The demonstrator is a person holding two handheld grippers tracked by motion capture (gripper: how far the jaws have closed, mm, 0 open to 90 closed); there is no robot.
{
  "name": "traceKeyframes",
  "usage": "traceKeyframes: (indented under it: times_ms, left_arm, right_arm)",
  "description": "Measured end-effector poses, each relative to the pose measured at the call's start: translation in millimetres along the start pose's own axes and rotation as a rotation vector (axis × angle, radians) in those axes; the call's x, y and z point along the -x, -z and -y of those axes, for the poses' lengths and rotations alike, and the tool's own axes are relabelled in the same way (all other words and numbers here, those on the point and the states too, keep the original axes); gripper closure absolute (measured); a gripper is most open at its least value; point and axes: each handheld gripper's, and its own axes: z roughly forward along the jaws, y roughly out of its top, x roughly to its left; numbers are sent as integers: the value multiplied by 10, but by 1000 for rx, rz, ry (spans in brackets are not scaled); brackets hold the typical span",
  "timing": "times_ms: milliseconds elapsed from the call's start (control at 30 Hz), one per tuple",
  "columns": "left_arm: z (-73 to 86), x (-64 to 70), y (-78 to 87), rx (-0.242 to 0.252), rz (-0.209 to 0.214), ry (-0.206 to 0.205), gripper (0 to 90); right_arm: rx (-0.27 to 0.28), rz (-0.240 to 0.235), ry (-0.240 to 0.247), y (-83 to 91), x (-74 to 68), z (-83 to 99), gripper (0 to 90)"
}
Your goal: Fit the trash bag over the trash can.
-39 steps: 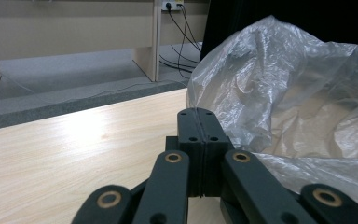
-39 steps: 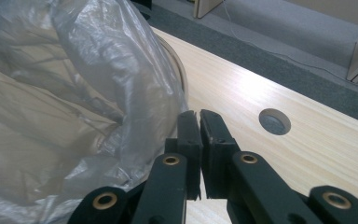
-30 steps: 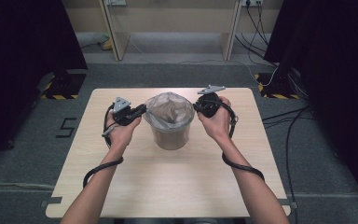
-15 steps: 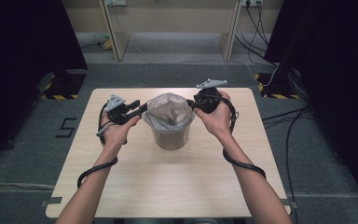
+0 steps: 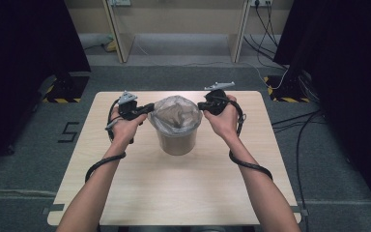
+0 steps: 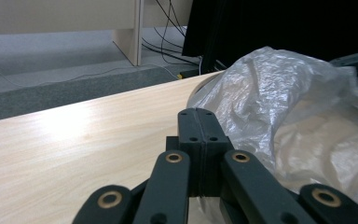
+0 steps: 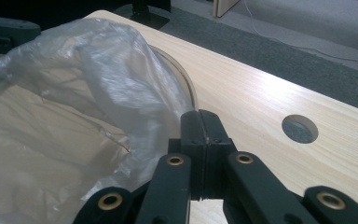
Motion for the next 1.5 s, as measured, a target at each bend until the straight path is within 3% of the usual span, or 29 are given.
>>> traceKeyframes:
  times_ms: [333,500,600,800,867,1033,1167,1233,1367,1500]
  left_arm:
    - [-23,-44,-97,9,-31,0,896]
    - [-48,-32,-114,12,-36,-24,896]
    - [-54,-12,-127,12,-39,-38,896]
    - [-73,35,-142,14,-45,-74,895]
    - [-68,34,-148,10,-42,-75,896]
    - [-71,15,-162,8,-45,-75,896]
    - [-68,5,-180,10,-43,-73,895]
    - [-67,7,-182,12,-43,-73,895]
    - [-74,18,-184,15,-41,-79,894]
    - [-66,32,-181,17,-40,-81,893]
  right_arm:
    - [-14,16,-1,-44,42,75,890]
    - [94,2,-1,104,7,-79,706]
    - [104,-33,-5,112,-22,-135,657]
    - [33,-73,33,-16,-111,-139,575]
    - [3,-50,54,-61,-123,-112,599]
    - [1,-19,48,-75,-98,-73,826]
    - [-10,-12,52,-81,-65,-59,880]
    - [4,-14,47,-61,-60,-58,836]
    - [45,-23,44,5,-93,-90,642]
    - [-15,-20,61,-12,-94,-66,580]
